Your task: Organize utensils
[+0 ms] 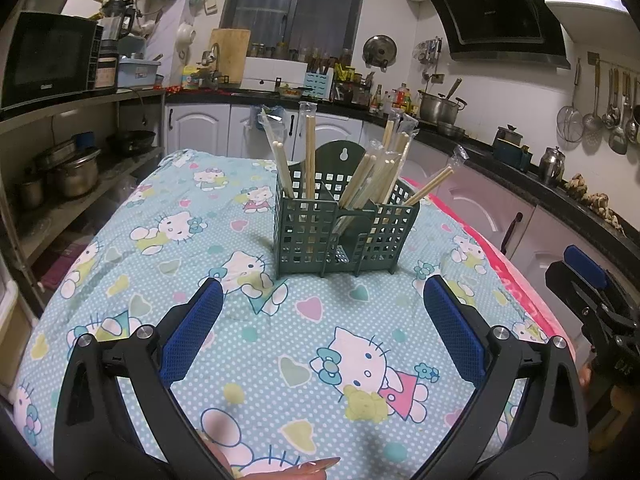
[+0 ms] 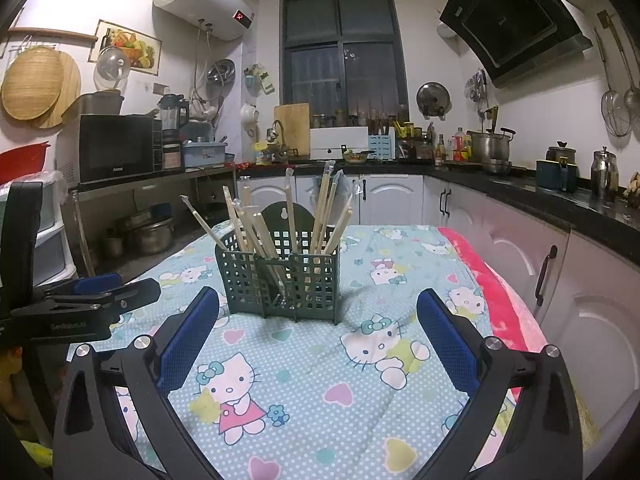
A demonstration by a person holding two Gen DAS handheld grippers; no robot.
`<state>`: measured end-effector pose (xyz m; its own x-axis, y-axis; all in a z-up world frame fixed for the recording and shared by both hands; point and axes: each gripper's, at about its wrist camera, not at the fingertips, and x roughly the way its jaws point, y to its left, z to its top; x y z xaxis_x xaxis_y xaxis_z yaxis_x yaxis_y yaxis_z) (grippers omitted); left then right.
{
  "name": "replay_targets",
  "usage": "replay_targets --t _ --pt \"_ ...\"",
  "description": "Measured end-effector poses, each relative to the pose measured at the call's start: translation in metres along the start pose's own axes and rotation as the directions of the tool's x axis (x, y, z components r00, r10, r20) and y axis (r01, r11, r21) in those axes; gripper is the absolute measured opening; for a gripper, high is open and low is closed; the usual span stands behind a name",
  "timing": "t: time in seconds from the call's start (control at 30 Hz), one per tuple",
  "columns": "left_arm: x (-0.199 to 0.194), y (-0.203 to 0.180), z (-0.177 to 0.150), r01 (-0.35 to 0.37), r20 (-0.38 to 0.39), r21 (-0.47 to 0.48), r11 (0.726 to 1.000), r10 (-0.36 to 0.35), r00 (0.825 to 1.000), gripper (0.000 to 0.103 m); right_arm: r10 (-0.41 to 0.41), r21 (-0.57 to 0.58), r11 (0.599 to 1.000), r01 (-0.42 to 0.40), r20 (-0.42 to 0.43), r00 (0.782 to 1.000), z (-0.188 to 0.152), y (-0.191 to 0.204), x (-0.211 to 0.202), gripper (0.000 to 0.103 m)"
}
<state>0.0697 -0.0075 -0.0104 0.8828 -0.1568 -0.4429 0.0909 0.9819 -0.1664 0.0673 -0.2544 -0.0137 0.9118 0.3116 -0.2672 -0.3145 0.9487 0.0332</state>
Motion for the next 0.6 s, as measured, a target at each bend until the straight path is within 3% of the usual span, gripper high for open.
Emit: replay_targets --t 0.6 --pt "-0.0011 -0.0026 0.0018 0.001 0.009 0.001 1.0 -0.001 1.0 0.092 0.0 -0.002 1.0 0.0 -0.003 1.0 0.0002 0.0 0.0004 0.097"
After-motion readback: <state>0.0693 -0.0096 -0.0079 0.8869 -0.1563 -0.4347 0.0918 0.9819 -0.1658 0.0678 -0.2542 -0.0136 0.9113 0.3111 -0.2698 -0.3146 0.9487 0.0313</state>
